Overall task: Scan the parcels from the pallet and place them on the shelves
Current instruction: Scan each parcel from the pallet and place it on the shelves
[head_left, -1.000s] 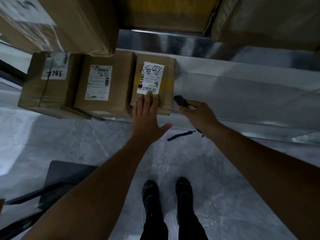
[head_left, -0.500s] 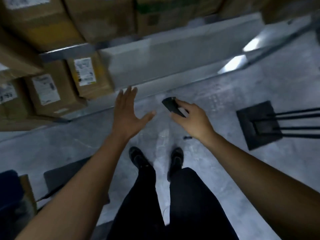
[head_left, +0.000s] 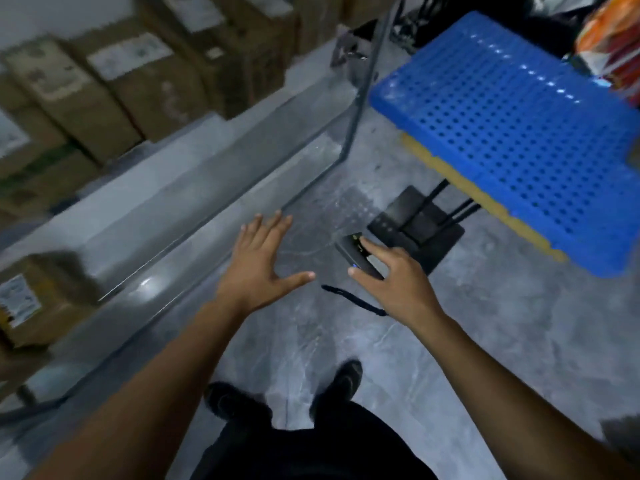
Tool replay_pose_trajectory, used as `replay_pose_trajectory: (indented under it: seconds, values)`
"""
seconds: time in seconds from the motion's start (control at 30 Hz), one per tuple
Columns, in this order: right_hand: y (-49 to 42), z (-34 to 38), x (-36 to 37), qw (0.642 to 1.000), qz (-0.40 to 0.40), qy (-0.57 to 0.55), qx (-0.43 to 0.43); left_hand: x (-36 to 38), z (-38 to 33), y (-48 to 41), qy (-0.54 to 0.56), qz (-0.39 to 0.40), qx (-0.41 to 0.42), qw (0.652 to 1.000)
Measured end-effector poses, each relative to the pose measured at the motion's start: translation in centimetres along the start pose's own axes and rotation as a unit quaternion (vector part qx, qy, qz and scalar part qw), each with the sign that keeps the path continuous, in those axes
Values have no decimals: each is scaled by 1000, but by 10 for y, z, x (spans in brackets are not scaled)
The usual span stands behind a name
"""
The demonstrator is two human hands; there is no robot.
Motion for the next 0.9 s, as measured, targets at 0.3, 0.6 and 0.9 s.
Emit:
replay_pose_trajectory:
  seconds: [0.3, 0.6, 0.9]
  values:
    - [6, -160, -180, 986, -131, -43, 92, 116, -190, -100, 23, 38, 107, 993]
    - [-21, -261, -273, 953, -234, -69, 181, 225, -317, -218, 64, 115, 217, 967]
    - [-74, -332, -369, 910, -293, -86, 282, 328, -430, -345, 108, 231, 256, 933]
Point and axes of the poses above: each hand's wrist, its own y-axis away from the middle knuckle, its own x-axis out of the palm, z = x × y, the point moved 2 cm from there along -y, towards the middle knuckle, and after that the axes turned 6 degrees about -z, right-handed, at the moved point
